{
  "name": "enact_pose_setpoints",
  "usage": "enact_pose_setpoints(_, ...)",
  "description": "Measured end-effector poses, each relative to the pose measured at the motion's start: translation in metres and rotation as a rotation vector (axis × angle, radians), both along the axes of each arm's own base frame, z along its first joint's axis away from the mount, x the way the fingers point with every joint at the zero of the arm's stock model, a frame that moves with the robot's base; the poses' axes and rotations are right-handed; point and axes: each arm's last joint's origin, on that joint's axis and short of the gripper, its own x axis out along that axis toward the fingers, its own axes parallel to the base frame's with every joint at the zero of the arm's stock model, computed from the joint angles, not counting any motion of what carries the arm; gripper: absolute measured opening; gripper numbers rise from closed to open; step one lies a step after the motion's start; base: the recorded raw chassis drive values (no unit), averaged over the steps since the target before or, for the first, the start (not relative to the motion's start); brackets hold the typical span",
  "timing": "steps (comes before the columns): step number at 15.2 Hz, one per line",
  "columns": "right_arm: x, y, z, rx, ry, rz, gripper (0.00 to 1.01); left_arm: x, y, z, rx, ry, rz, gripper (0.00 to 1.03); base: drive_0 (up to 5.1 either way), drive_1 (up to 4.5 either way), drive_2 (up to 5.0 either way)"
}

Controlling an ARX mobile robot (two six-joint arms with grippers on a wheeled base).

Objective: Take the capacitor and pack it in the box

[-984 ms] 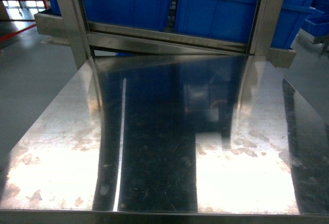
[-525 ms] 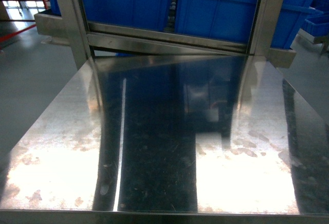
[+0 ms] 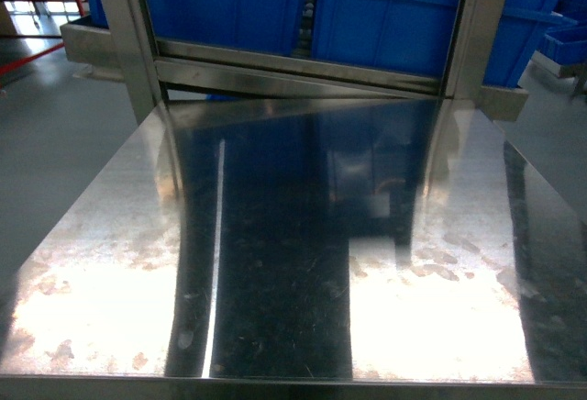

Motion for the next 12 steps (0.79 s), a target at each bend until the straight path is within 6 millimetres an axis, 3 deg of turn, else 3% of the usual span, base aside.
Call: enact_pose_setpoints(12,0.0,0.0,0.0,0.0,0.0,0.0,0.98,-0.02,0.0,-0.004,0.001,0.017,-0.001,0.43,0.0,0.0,0.0)
